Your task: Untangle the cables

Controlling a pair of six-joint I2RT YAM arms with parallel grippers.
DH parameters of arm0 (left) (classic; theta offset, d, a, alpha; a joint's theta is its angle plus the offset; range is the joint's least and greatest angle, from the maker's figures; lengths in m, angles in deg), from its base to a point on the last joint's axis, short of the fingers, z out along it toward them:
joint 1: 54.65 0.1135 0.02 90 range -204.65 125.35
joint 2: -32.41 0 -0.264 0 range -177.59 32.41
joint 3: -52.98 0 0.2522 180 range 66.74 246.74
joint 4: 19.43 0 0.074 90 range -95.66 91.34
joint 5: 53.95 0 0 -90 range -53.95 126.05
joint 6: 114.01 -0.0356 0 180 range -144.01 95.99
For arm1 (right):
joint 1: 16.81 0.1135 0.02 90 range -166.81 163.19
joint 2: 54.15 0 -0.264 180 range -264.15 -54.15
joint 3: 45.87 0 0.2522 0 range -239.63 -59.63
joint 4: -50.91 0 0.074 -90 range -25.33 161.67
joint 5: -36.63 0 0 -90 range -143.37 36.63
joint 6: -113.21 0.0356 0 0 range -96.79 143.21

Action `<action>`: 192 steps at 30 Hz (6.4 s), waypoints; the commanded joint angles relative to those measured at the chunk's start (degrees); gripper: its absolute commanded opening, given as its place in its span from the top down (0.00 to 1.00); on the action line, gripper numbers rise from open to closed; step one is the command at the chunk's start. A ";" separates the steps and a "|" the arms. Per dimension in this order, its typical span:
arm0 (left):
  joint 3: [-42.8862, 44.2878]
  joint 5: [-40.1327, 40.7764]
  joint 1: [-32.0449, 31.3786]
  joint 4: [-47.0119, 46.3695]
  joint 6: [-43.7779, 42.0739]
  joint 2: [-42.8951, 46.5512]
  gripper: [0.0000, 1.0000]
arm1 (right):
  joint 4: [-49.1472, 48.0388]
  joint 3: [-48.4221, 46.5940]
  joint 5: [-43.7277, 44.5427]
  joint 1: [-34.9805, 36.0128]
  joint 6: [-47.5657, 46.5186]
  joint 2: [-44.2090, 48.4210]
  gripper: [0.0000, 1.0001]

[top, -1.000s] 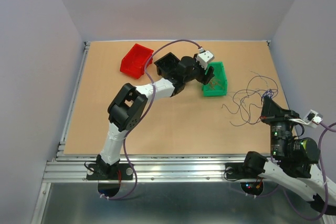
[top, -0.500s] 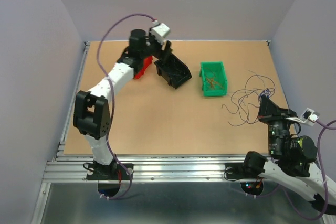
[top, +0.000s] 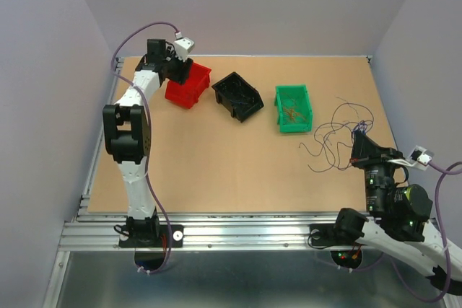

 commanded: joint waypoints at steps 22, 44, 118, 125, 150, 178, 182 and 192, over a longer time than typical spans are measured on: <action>15.62 7.12 -4.03 20.16 -11.87 -16.87 0.23 | -1.69 -2.85 -0.78 0.07 -0.15 -0.68 0.99; 17.82 6.87 -4.82 20.44 -9.07 -11.53 1.00 | -3.36 -2.23 -2.18 0.07 -1.12 -0.67 0.99; 27.14 12.85 -42.61 3.48 1.49 -17.85 1.00 | -3.72 -0.74 -0.42 0.07 -1.47 2.23 0.99; 20.81 12.84 -42.88 -3.02 2.01 -12.67 0.87 | -3.72 -0.83 -0.69 0.07 -1.38 1.61 0.99; -26.98 -10.96 -29.44 -14.10 2.28 44.06 0.01 | -2.75 -13.48 -35.56 0.07 -1.73 -28.78 0.99; -24.73 -51.41 -19.68 39.14 -43.33 44.47 0.01 | -21.04 -20.60 -72.14 0.07 -15.71 -53.93 0.99; -26.11 -45.65 -18.01 25.32 -26.35 48.05 0.01 | -18.23 -21.48 -71.35 0.07 -15.63 -54.20 0.99; -34.40 -35.15 -17.74 5.84 -10.81 58.80 0.01 | -14.44 -17.97 -63.35 0.07 -14.39 -47.96 0.99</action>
